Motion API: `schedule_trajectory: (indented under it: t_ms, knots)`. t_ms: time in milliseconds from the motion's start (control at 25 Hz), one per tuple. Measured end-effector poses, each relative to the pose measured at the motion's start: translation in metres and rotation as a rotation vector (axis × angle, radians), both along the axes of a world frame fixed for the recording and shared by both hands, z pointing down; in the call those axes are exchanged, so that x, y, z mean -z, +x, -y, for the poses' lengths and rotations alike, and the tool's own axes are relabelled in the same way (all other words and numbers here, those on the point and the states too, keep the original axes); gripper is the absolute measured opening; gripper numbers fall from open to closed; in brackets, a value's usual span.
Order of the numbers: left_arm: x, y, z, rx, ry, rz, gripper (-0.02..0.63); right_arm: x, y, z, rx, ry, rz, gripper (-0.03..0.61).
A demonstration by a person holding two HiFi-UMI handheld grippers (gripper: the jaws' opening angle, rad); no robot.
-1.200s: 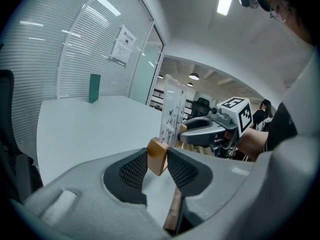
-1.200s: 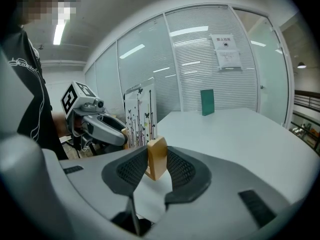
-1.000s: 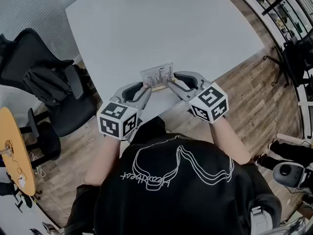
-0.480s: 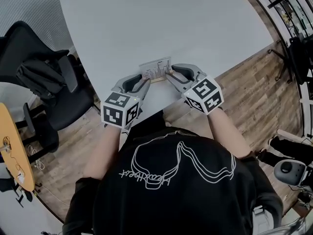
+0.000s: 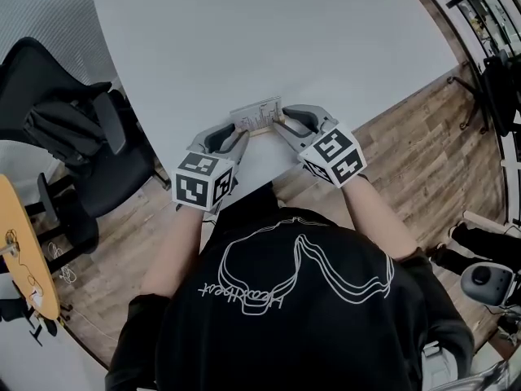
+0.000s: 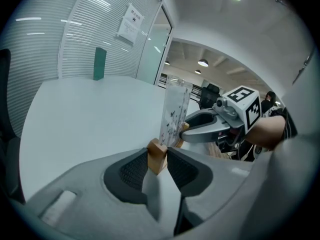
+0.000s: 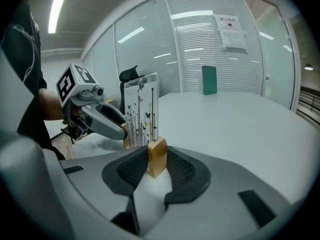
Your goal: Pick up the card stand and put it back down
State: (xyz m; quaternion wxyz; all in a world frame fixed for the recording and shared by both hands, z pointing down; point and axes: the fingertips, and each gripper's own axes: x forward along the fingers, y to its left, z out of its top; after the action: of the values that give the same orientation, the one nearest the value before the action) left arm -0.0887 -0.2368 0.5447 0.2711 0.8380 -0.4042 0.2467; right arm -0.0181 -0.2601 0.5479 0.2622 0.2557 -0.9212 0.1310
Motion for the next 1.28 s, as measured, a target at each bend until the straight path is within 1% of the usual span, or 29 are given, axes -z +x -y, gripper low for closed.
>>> schedule_trajectory:
  t_ms: [440, 600, 680, 760, 840, 920, 1040, 1120, 1280]
  knots:
    - [-0.003, -0.001, -0.001, 0.015, 0.027, -0.003, 0.129, -0.003, -0.001, -0.001, -0.021, 0.002, 0.009, 0.13]
    - [-0.002, -0.003, -0.003, 0.039, 0.048, -0.011, 0.13, 0.001, 0.0, -0.002, -0.035, 0.012, 0.018, 0.174]
    - [0.002, -0.005, -0.005, 0.057, 0.057, -0.034, 0.132, 0.005, 0.004, -0.002, -0.054, 0.014, 0.031, 0.199]
    - [0.012, -0.005, -0.012, 0.069, 0.071, -0.074, 0.138, 0.012, 0.009, -0.007, -0.069, 0.013, 0.05, 0.215]
    - [0.026, -0.005, -0.021, 0.073, 0.085, -0.113, 0.14, 0.023, 0.013, -0.014, -0.071, 0.016, 0.065, 0.224]
    - [0.044, -0.006, -0.032, 0.072, 0.098, -0.133, 0.14, 0.039, 0.015, -0.024, -0.054, 0.014, 0.085, 0.224]
    - [0.078, -0.006, -0.053, 0.083, 0.129, -0.158, 0.14, 0.073, 0.015, -0.042, -0.029, 0.008, 0.157, 0.213]
    - [0.101, 0.0, -0.067, 0.086, 0.158, -0.193, 0.138, 0.097, 0.014, -0.056, -0.017, 0.001, 0.234, 0.182]
    - [0.139, 0.013, -0.093, 0.052, 0.197, -0.275, 0.129, 0.135, 0.008, -0.081, 0.007, -0.021, 0.372, 0.133]
